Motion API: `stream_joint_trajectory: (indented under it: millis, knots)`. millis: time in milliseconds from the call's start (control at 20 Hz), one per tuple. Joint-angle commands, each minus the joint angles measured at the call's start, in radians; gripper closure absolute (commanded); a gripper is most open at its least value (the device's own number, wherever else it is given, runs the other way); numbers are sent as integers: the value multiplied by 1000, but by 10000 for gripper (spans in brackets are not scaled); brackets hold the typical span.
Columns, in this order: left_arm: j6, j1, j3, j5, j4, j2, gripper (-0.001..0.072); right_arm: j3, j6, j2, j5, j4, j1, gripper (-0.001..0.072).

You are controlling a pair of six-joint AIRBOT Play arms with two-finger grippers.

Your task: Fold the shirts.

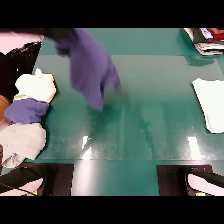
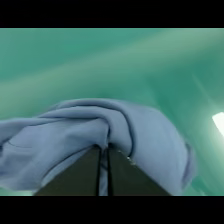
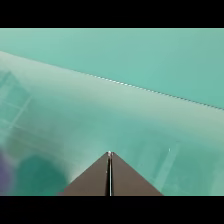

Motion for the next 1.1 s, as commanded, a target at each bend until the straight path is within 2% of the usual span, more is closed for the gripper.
stream_joint_trajectory:
  millis: [0, 50, 100, 150, 200, 250, 300, 450, 550, 700, 800, 1050]
  knots:
    - [-6, -144, -278, -1, -108, 8, 684, 8, 0, 27, 34, -2, 1, 696]
    - [-6, -169, -371, 33, -107, 8, 684, 8, 0, 31, 42, -2, 1, 696]
    - [-6, -177, -447, 69, -105, 8, 598, 8, 0, 35, 49, -2, 1, 696]
    - [-6, -174, -495, 92, -93, 8, 249, 8, 0, 36, 58, -1, 1, 696]
    - [-8, -161, -513, 92, -60, 8, 42, 8, 0, 36, 70, -2, 1, 696]
    - [-10, -135, -509, 67, -24, 10, 97, 8, 0, 35, 82, -2, 1, 696]
    - [-10, -97, -496, 31, -8, 13, 114, 8, 0, 35, 90, -2, 1, 696]
    - [-25, 14, -486, -113, -41, 27, 115, 8, 0, 35, 90, -2, 1, 696]
    - [-11, 31, -557, -153, -104, 30, 115, 8, 0, 33, 88, -2, 1, 696]
    - [-5, 26, -770, -73, -227, 30, 115, 8, 0, 33, 88, -2, 1, 696]
    - [-11, 27, -903, 18, -247, 30, 115, 8, 0, 33, 89, -2, 1, 696]
    - [-14, 27, -1039, 257, -389, 29, 115, 8, 0, 32, 89, -2, 1, 696]
